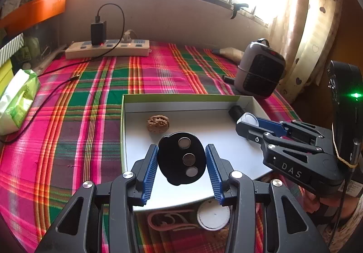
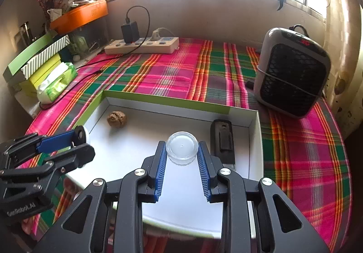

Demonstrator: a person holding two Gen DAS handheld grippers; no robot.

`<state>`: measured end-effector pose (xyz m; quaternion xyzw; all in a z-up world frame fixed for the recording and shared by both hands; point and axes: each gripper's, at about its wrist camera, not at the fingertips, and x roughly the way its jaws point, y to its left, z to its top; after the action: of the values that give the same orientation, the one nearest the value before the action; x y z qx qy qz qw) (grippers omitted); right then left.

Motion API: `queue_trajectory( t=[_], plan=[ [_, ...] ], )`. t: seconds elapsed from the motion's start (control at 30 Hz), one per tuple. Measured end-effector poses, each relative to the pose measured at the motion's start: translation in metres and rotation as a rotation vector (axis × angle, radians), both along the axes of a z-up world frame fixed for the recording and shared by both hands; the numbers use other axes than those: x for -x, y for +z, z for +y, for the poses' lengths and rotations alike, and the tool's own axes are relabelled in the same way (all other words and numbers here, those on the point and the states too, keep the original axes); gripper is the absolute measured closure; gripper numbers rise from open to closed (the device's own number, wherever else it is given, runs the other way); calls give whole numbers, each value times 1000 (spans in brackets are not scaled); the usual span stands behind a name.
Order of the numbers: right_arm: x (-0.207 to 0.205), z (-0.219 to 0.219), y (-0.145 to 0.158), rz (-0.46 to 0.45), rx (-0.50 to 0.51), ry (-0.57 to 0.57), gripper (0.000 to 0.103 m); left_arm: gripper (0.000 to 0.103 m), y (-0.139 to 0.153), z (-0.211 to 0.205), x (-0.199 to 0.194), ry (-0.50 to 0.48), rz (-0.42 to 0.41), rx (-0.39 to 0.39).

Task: Organize objects
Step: 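Carry the white container in the right tool into the box while the left carries the puck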

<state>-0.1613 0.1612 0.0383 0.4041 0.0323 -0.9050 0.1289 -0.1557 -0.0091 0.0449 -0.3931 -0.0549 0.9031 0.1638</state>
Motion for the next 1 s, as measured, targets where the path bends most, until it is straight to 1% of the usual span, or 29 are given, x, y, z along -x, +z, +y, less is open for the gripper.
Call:
queue_trajectory(
  t=[0.43,0.8,1.0],
  plan=[
    [33,-10,-14,-44,-30,-2,74,62,-13,3,19,10,-39,24],
    [43,-16,-23,-61,-51,10,74,62,-17,5,24,9,-45,39],
    [46,-18,-28,-66,-65,12,74,62,-18,6,27,1,-42,59]
  ],
)
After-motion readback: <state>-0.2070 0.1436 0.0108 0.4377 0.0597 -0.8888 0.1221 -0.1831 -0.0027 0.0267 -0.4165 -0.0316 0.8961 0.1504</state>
